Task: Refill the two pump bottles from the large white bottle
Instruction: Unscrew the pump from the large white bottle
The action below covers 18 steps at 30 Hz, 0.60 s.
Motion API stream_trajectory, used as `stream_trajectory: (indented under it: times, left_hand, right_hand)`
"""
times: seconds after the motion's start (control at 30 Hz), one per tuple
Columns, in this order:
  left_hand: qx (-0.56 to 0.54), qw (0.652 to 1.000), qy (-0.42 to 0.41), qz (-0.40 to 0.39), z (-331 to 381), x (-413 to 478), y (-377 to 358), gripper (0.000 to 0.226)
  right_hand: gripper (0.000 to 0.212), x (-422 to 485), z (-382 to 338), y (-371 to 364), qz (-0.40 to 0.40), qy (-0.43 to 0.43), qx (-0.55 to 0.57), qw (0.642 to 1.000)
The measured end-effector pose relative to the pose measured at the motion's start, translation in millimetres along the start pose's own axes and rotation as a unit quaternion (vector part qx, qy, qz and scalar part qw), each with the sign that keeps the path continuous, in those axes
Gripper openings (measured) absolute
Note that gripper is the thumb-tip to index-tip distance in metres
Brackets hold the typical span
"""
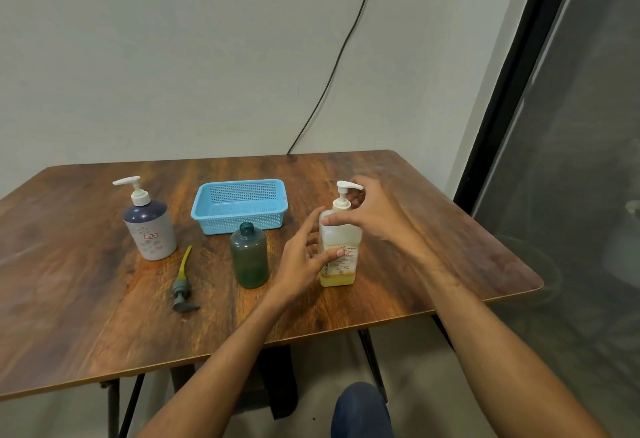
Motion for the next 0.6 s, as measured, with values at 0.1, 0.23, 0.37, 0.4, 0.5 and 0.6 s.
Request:
stream_trajectory:
  times: [0.1,0.23,0.37,0.4,0.5,0.6]
  left_hand:
    - [0.000,1.000,0.003,-0.001,0.7,0.7,-0.4,0.078]
    - [0.006,1.000,0.007,-0.005,-2.7,0.0,-0.8,0.082]
    - [0.011,1.000,0.008,-0.008,-4.0,0.3,-0.8,0.084]
    - [0.013,1.000,0.008,-0.008,-3.7,0.6,-0.9,0.084]
    - [0.016,1.000,0.007,-0.005,-3.1,1.2,-1.2,0.084]
    - [0.015,1.000,0.011,-0.007,-4.3,0.8,-1.1,0.084]
  right_hand:
    - [0.037,3.3,1.7,-0.3,0.024,-0.014,-0.002,1.000]
    - [0.027,8.6,3.3,3.9,-0.017,-0.034,0.017,0.999]
    - [0.042,10.9,4.2,18.0,-0.010,-0.043,0.128,0.991]
    - [0.043,11.2,2.3,21.5,-0.007,-0.042,0.143,0.989]
    - [0.042,11.0,-9.1,33.0,0.001,-0.028,0.160,0.987]
    - [0.040,8.7,-26.5,43.7,0.004,0.002,0.138,0.990]
Point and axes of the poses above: each hand's wrist, its own x-axis towards the middle knuckle, its own y-axis out of the back of the hand, z = x × y, the point moved 7 cm from there along x, towards the middle knuckle, and after that the axes turned 7 degrees about -y, right-handed, at the moved point
